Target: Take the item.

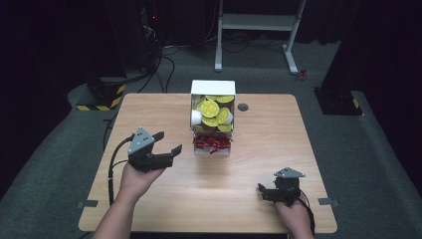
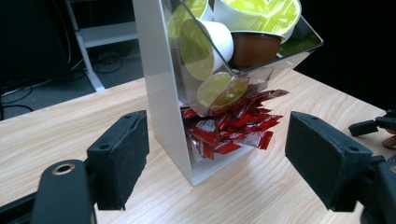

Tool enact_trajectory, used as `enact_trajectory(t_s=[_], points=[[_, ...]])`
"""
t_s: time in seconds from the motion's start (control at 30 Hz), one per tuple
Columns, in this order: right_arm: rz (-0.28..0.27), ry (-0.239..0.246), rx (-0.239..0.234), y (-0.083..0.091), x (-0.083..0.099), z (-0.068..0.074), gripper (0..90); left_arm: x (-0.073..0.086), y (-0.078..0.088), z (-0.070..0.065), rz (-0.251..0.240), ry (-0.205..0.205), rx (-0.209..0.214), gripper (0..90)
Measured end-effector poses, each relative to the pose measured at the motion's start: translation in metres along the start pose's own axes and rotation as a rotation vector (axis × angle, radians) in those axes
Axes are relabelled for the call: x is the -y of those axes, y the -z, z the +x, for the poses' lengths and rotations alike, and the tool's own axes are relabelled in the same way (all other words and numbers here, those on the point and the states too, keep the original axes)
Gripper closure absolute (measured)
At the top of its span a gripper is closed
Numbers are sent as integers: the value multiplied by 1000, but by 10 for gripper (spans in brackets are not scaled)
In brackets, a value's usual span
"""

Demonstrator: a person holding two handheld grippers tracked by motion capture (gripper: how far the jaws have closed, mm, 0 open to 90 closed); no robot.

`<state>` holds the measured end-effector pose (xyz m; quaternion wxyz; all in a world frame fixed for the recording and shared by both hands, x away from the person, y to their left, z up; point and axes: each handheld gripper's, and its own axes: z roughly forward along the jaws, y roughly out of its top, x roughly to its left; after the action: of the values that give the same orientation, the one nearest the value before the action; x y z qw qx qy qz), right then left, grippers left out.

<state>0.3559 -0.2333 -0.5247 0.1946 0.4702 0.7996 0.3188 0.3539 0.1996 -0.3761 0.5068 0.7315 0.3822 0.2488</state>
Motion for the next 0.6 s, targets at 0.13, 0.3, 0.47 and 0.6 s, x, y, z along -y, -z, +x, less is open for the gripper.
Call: enact_trajectory(t_s=[0.13, 0.3, 0.47, 0.6], points=[[-1, 3, 1, 0, 0, 0, 79, -5, -2, -2, -4, -11, 3, 222], [-1, 3, 0, 0, 0, 0, 79, -10, -5, -3, -8, -14, 10, 222], [-1, 3, 0, 0, 0, 0, 79, -16, -7, -5, -17, -24, 14, 222], [-1, 3, 0, 0, 0, 0, 79, -20, -8, -7, -25, -26, 19, 222]])
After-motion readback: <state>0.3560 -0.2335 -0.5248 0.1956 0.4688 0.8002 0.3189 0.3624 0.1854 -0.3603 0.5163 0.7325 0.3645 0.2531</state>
